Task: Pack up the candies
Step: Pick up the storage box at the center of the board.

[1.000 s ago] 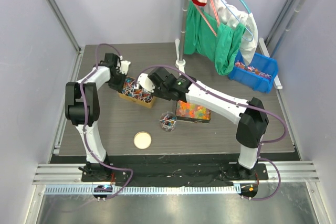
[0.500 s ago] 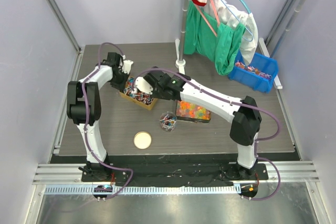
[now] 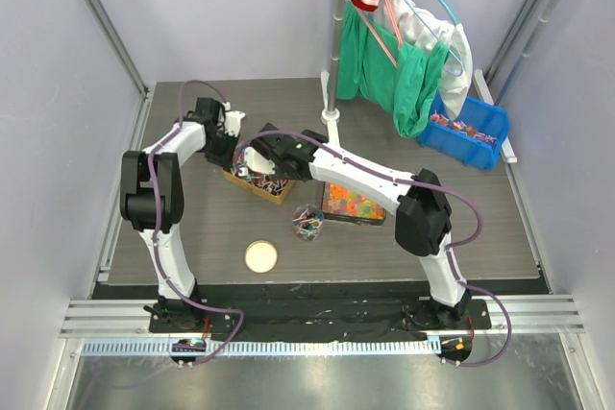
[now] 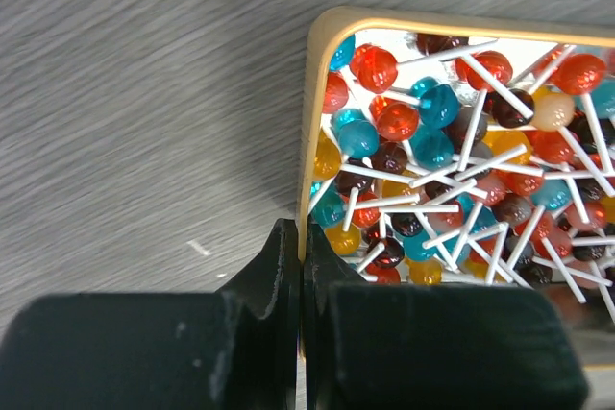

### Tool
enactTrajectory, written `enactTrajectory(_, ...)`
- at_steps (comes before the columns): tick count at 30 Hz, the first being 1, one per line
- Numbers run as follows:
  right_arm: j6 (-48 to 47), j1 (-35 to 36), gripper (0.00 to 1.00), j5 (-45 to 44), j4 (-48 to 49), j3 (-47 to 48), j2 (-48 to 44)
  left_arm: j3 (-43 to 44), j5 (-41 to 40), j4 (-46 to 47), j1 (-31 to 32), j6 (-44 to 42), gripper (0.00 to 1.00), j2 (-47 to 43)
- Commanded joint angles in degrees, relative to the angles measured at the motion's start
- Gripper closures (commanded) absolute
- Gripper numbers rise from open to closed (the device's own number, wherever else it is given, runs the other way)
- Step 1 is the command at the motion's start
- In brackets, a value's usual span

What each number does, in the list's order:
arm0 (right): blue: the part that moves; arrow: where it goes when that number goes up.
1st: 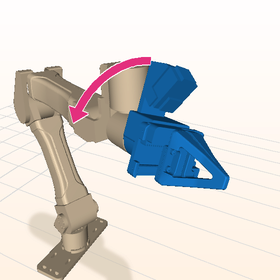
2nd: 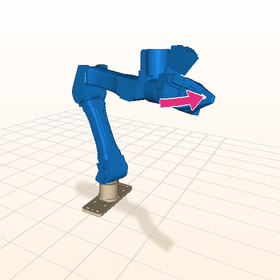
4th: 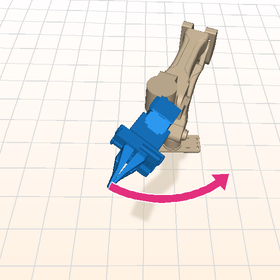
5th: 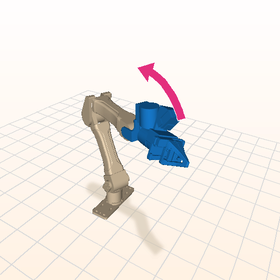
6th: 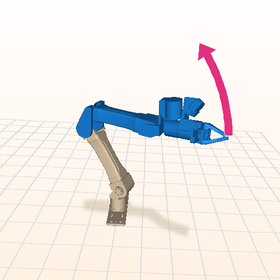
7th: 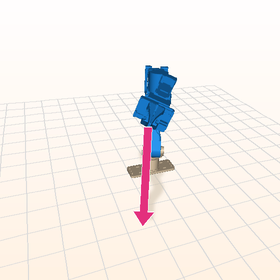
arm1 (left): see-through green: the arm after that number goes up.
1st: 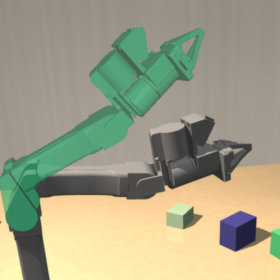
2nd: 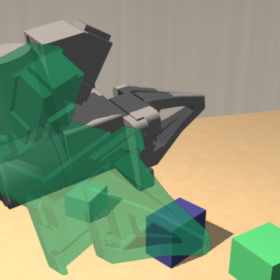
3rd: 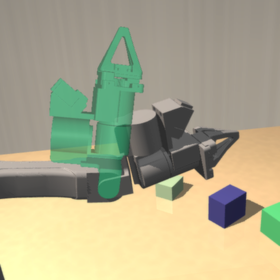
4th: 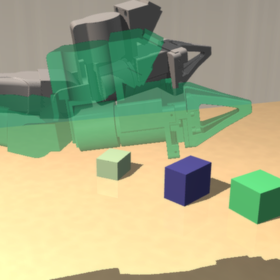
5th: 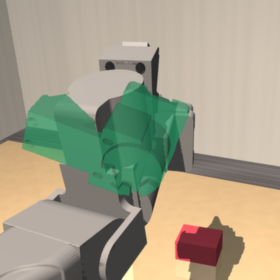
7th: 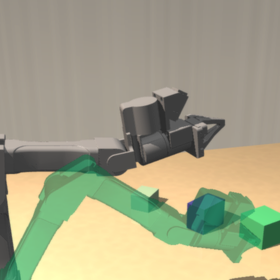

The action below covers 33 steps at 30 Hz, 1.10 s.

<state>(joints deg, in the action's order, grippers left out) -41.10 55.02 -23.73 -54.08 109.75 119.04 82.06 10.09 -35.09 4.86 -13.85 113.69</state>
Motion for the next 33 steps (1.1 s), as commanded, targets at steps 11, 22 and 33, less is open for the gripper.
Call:
enactTrajectory(11, 6.5, -2.2, 0.99, 7.0, 6.8, 6.1, -17.3, 4.9, 21.5, -5.2, -2.3, 2.2, 1.00, 2.1)
enactTrajectory(22, 9.1, -3.1, 0.99, 8.6, 7.1, 1.5, -21.4, 8.6, 37.3, -12.0, -6.8, 1.8, 1.00, 5.5)
enactTrajectory(33, 4.5, -0.7, 0.99, 2.6, 3.0, 1.2, -16.7, 4.4, 20.3, -4.2, -6.4, 5.6, 1.00, 0.5)
